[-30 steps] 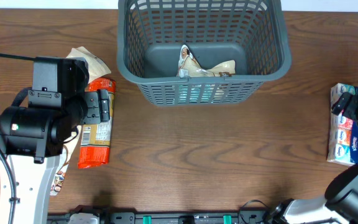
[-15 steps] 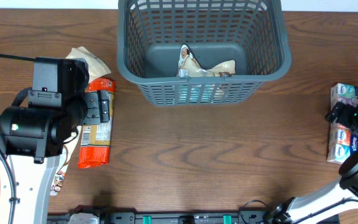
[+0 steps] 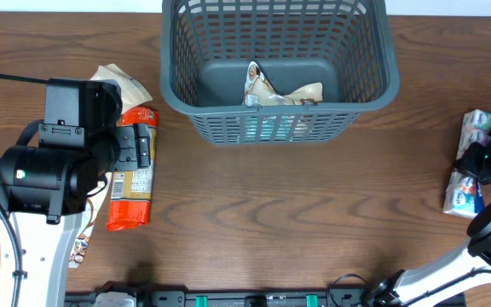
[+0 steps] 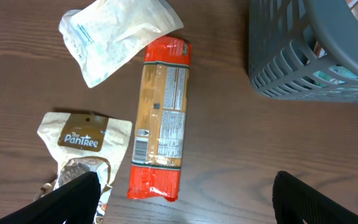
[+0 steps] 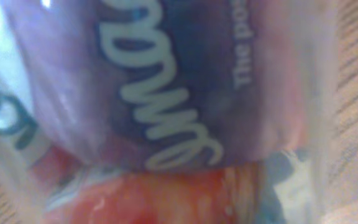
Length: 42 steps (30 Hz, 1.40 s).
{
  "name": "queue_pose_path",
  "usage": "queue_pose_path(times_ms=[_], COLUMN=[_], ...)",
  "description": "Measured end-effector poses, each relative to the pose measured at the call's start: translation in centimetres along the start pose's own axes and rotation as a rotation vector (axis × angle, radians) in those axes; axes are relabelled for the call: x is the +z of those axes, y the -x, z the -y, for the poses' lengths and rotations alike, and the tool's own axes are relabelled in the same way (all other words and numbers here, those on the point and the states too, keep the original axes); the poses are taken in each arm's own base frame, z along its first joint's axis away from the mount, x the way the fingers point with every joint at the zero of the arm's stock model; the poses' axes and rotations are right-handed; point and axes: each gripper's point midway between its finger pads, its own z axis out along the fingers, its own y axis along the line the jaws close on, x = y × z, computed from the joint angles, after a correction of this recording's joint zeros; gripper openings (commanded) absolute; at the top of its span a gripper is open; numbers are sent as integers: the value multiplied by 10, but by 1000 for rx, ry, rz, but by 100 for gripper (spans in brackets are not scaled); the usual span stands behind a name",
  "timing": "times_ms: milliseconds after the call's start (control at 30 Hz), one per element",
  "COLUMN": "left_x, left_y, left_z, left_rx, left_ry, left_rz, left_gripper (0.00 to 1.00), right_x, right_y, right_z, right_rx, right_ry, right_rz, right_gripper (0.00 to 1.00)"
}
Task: Pack container
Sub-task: 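Grasp the multicolour tissue-pack bundle with the right gripper, then carry the tissue bundle into the basket and release it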
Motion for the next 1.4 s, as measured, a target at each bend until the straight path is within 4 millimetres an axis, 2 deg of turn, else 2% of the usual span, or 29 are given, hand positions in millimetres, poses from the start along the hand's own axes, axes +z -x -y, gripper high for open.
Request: queue_pose_path(times_ms=[200,300,367,467,533,567,667,767,867,900,933,1067,1167,1267,1400], left_x=[0,0,0,0,0,0,0,0,0,0,0,0,0,0,0], left_y=[0,0,0,0,0,0,-1,-2,-2,-2,-2,-2,-2,-2,-2], left_z=[0,0,0,0,0,0,0,0,0,0,0,0,0,0,0], left_rx=[0,0,0,0,0,0,0,1,1,1,1,1,0,0,0], left_ry=[0,0,0,0,0,0,1,1,1,1,1,1,1,1,1], left_rz=[0,0,0,0,-1,-1,-4,-8,-9,-9,-9,-8,-8,-8,-8], left_gripper=[84,84,84,84,84,84,84,84,84,84,85,84,84,84,84], right_x=[-3,-12,-29,-80,-135,-154,-234,-295,-330,-340,-344,-355,-361,-361,-340], right_y=[-4,-5,1,27,57,64,80,74,53,41,34,-12,-44,-65,-76], right_z=[-20,-43,-64,-102,-138,-150,-202,-251,-298,-319,-329,-385,-415,-435,-456], right_rx=[-20,-68,-117,-214,-301,-330,-475,-677,-926,-1036,-1094,-1442,-1660,-1797,-1899], right_ry=[63,89,103,123,143,152,193,228,253,268,276,310,341,371,400], right_rz=[-18,-20,4,108,245,285,447,569,648,678,693,763,814,844,816], right_gripper=[1,1,1,1,1,1,1,1,1,1,1,1,1,1,1])
